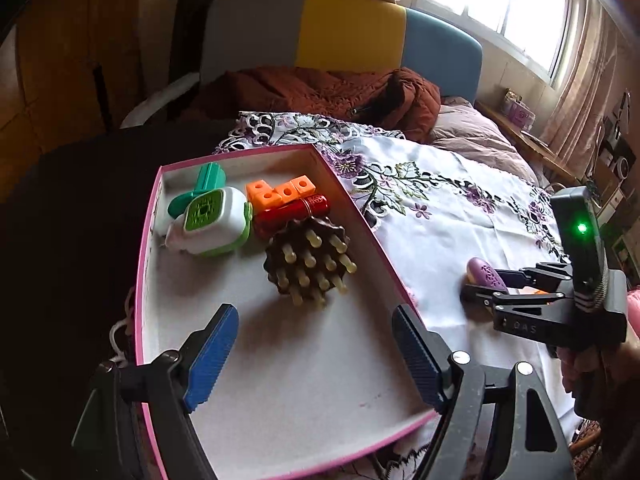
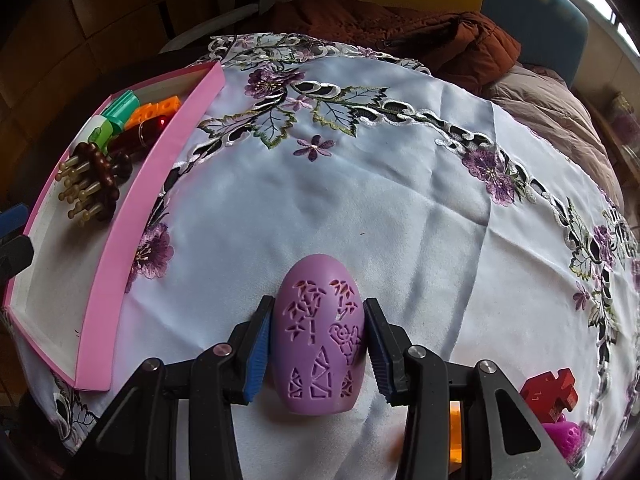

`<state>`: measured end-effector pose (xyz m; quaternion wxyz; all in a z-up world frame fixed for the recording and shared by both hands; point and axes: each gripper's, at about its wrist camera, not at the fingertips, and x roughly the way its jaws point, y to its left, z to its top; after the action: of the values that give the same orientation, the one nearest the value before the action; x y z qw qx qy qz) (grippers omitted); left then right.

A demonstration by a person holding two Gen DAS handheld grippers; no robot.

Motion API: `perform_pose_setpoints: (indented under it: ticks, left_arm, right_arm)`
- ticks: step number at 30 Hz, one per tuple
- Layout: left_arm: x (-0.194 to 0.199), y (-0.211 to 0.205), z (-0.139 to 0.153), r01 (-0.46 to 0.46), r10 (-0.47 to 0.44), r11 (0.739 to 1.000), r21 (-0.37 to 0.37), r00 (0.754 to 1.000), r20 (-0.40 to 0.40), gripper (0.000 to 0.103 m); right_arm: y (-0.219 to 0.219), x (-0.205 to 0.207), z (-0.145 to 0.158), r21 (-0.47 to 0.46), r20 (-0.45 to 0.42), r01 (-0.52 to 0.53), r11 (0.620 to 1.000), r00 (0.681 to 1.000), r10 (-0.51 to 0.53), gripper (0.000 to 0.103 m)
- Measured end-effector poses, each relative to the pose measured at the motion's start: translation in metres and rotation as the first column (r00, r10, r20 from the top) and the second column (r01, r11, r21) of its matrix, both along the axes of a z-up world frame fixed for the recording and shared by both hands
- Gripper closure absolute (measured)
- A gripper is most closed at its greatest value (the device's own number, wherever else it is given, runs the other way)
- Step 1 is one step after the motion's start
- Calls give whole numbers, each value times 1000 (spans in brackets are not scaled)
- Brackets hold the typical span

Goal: Organize rigid objects
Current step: 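Carry the pink egg into the tray and open the right tool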

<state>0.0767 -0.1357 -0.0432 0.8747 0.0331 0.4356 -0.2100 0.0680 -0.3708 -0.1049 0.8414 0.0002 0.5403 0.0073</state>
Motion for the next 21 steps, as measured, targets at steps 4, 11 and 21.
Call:
perform_pose_setpoints:
  ticks: [4,11,21]
  left_arm:
    - [-9,0,-4,-9,9,1000,16,1000,-11,23]
    - [-22,3,-14,-19,20,1000,25,1000,-23,23]
    - [-22,10,-34,-49,50,999,20,994,-96,23]
  right_arm:
    - [0,0,0,-4,1,-2,1000,1000,2,59]
    - [2,-1,0,-21,7,-10,1000,1000,11,58]
    - [5,-3,0,-48,21,-23,999,999,24,59]
